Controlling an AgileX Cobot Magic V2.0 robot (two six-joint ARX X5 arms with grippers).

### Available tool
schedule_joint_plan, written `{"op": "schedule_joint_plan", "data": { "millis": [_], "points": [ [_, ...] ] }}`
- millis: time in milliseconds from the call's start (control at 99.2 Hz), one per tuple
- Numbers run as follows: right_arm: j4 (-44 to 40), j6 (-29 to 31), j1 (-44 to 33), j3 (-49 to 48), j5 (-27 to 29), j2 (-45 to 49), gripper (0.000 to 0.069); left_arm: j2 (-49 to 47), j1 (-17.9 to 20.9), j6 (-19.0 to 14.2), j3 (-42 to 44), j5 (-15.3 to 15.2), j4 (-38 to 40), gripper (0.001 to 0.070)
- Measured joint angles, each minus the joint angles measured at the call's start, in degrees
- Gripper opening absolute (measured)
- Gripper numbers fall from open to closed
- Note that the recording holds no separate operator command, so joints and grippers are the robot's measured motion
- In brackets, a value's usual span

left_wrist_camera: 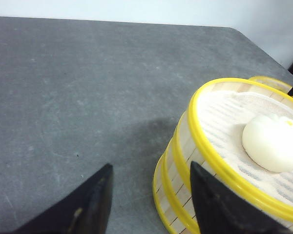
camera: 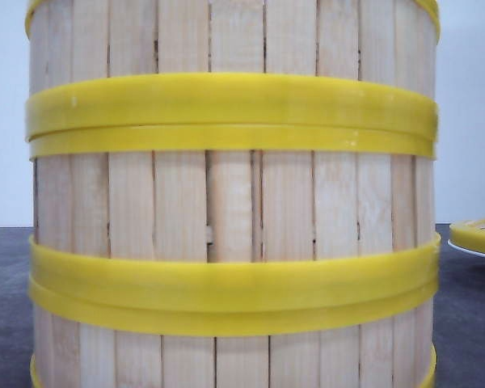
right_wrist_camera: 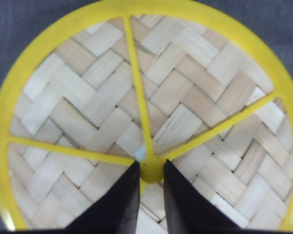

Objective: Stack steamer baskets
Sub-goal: 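Grasp the woven bamboo lid at its center knob with the right gripper, then carry the lid with the right gripper and lower it onto the stack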

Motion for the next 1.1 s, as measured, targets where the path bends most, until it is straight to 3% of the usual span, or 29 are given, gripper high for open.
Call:
{"op": "schedule_joint_plan", "data": {
  "millis": [202,454,736,1099],
  "points": [
    [-1.99,0.02,0.15,5.18,-1.31,-6.47,0.0057,0.00,0.00,0.00,0.00,0.00,0.00,0.0296],
    [-4.31,0.00,3.30,7.32,-10.05,-15.56,0.0056,0.00,0.00,0.63,0.00,0.00,-0.02,0.0296],
    [-4.44,-0.02,14.08,7.63,-20.24,-25.07,0.0056,0.00,0.00,0.81,0.00,0.00,-0.02,0.0296],
    [-4.42,-0.04,32.09,7.63,-21.11,-26.88,0.0056,0.00,0.00,0.81,0.00,0.00,-0.02,0.0296]
  ]
}}
